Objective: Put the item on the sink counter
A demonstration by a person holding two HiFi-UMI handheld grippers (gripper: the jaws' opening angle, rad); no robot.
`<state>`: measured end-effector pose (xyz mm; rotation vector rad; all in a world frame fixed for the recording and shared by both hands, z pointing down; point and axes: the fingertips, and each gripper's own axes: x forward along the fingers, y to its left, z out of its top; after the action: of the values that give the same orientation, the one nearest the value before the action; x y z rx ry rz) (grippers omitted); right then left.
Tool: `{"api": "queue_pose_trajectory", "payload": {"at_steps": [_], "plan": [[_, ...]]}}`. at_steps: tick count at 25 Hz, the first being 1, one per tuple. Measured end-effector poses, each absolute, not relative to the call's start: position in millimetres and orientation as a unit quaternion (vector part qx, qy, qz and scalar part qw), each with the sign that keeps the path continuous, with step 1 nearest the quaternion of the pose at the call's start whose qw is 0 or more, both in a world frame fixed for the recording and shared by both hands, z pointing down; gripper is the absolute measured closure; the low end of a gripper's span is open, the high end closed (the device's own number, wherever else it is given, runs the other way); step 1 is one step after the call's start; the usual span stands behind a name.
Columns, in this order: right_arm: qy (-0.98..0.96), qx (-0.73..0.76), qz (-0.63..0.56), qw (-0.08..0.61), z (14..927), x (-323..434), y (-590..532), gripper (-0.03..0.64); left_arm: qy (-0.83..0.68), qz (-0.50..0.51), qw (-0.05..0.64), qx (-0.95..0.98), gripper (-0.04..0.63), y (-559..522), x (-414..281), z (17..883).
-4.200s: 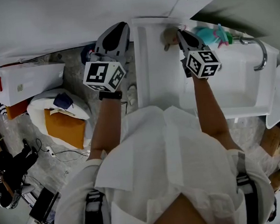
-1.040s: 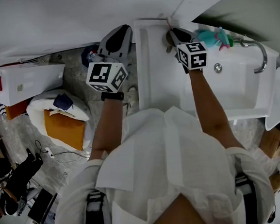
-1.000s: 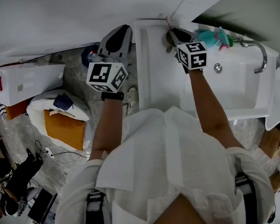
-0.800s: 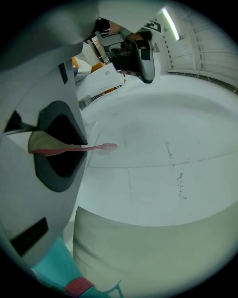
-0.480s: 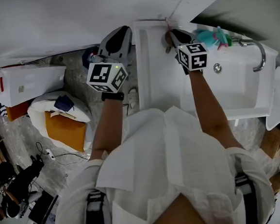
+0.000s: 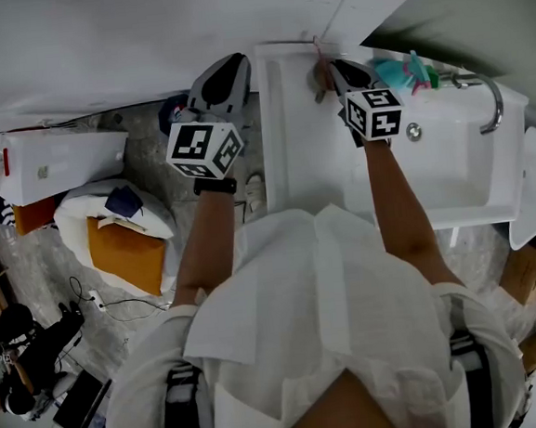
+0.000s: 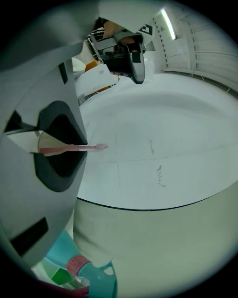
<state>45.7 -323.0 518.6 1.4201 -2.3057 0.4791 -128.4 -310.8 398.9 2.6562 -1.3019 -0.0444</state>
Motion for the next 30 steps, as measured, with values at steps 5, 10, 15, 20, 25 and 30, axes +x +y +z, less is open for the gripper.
{"api": "queue_pose_trajectory", "payload": {"at_steps": [5, 10, 15, 20, 25, 30], "plan": [[-0.821, 0.516, 0.167, 0.179, 507.0, 53.2, -314.9, 0.591, -0.440, -0.017, 0.086, 0.894, 0.558, -306.7, -130.8, 393.8], [-0.820, 0.529, 0.156, 0.155, 487.1, 62.4, -305.4, 0.591, -0.441, -0.020, 0.080, 0.893, 0.558, -300.8, -133.7, 386.0], [-0.816, 0.544, 0.145, 0.134, 467.1, 76.5, -297.1, 0.591, -0.442, -0.021, 0.074, 0.894, 0.558, -297.1, -134.2, 378.4], [-0.811, 0.556, 0.137, 0.117, 455.4, 89.5, -287.3, 0.591, -0.442, -0.021, 0.070, 0.894, 0.558, -293.0, -134.6, 374.3], [-0.807, 0.568, 0.126, 0.098, 441.3, 101.6, -274.4, 0.591, -0.442, -0.019, 0.065, 0.894, 0.558, -289.2, -137.7, 368.1], [-0.804, 0.580, 0.109, 0.070, 420.1, 115.5, -262.1, 0.595, -0.445, -0.017, 0.059, 0.894, 0.558, -285.9, -142.1, 361.5]]}}
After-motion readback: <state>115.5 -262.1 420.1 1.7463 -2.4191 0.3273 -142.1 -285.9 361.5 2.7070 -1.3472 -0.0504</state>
